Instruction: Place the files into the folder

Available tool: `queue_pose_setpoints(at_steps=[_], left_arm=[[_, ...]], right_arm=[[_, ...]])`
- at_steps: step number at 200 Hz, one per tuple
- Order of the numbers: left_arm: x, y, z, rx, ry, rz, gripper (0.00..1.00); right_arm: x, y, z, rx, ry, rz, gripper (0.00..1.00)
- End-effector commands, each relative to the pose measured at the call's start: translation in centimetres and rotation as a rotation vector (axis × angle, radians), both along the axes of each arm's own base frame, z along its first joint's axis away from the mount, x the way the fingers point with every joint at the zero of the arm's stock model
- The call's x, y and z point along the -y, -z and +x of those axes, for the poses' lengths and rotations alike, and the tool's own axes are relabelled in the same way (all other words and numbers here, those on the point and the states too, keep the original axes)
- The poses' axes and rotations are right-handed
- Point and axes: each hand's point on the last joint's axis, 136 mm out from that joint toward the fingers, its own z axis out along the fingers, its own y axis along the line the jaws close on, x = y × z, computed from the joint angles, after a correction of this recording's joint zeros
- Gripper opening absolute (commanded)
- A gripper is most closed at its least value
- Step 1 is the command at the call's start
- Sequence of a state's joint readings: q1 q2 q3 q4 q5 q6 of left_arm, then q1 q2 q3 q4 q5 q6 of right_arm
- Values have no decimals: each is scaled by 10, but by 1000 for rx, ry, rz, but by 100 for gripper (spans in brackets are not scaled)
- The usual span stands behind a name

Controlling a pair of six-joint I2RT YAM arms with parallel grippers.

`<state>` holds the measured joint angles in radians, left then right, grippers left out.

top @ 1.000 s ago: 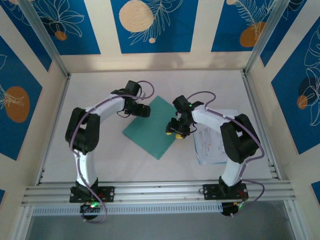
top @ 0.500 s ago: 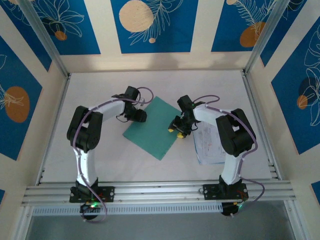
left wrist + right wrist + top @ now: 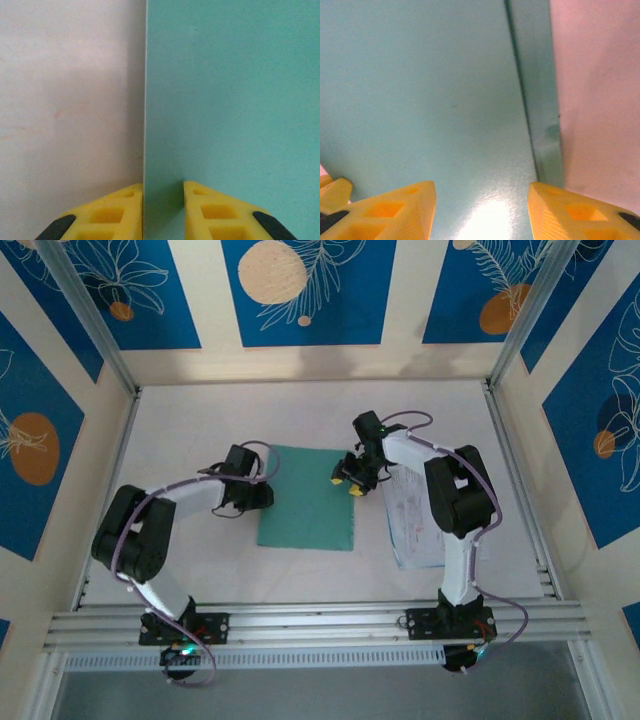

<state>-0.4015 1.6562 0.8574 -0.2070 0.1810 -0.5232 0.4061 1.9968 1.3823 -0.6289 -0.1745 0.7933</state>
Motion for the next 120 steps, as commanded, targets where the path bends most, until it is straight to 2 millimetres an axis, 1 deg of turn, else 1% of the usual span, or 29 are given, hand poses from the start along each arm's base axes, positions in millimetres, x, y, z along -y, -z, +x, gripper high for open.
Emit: queue_pose_setpoints(at_steps=[1, 15, 41, 91, 120], left_arm=[[8, 4, -15, -47, -49, -88, 22], [8, 3, -16, -45, -52, -92, 22], [6, 7, -21, -57, -39, -79, 22], [-1, 6, -26, -42, -42, -51, 20], [-3, 9, -29, -52, -33, -39, 20]], right_arm=[[1, -26, -14, 40, -23, 44, 54], [5, -30, -22, 59, -7, 60, 56], [7, -23, -36, 40, 2, 79, 56], [9, -10, -40, 16, 4, 68, 55], [10, -5, -44, 4, -1, 63, 55]])
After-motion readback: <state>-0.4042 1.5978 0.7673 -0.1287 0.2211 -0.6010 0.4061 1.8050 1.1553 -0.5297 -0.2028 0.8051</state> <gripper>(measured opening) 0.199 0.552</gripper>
